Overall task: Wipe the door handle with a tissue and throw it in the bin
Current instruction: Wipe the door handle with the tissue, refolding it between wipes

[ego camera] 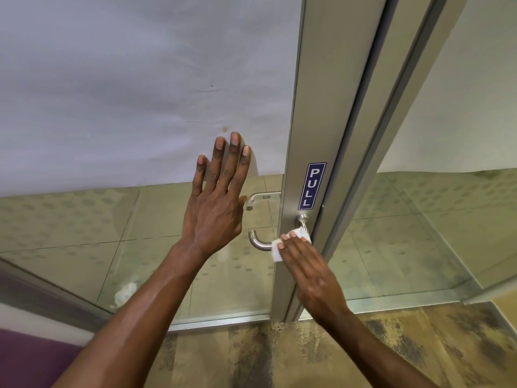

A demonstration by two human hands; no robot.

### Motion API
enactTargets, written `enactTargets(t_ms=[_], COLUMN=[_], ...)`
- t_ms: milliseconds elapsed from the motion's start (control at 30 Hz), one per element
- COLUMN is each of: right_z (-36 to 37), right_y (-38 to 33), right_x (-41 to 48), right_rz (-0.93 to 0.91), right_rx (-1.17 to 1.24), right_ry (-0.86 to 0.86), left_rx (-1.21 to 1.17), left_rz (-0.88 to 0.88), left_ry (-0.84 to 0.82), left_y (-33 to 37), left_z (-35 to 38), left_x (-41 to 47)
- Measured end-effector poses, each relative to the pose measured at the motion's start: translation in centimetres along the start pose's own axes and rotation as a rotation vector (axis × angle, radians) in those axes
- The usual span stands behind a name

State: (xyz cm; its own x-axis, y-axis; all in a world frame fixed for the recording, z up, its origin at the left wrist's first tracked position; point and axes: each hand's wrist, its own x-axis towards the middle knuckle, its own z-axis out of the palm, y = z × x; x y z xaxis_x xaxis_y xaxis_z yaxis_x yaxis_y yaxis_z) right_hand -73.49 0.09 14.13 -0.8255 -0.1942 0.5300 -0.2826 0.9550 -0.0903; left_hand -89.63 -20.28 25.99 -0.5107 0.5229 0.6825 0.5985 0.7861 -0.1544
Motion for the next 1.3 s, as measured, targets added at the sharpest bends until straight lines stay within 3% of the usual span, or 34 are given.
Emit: enactTargets(t_ms=[200,300,433,533,633,800,1300], right_z=[-0.5,0.2,1.2,1.2,0.6,1.3,3.0], right_y=[1.7,0.4,-2.6,-3.5,-4.7,-7.5,-8.0], right_x=[1.1,1.3,2.7,3.7,3.9,4.2,6.9], right_rz=[0.252,0.441,1.124,1.375,1.406,1.312,1.4], right_rx=[0.195,0.41,1.153,1.656,2.005,2.239,2.259], right_ry=[0.114,0.301,0.573,0.721,0.732,0.602,0.401], left_rx=[-0.011,-0.013,-0.015,-0.01,-0.007,0.003,0.064], left_rz=[-0.008,-0.004,-0.004,0.0,0.004,0.011,0.0], left_ry=[0.001,0.0,0.0,0.005,0.006,0.006,0.009], left_y=[0.3,0.3,0.2,0.1,0.1,-0.1,-0.2], left_z=[0.0,0.0,0.1,0.1,0.1,0.1,0.1], left_x=[0.1,0.0,0.0,0.0,0.0,0.0,-0.1])
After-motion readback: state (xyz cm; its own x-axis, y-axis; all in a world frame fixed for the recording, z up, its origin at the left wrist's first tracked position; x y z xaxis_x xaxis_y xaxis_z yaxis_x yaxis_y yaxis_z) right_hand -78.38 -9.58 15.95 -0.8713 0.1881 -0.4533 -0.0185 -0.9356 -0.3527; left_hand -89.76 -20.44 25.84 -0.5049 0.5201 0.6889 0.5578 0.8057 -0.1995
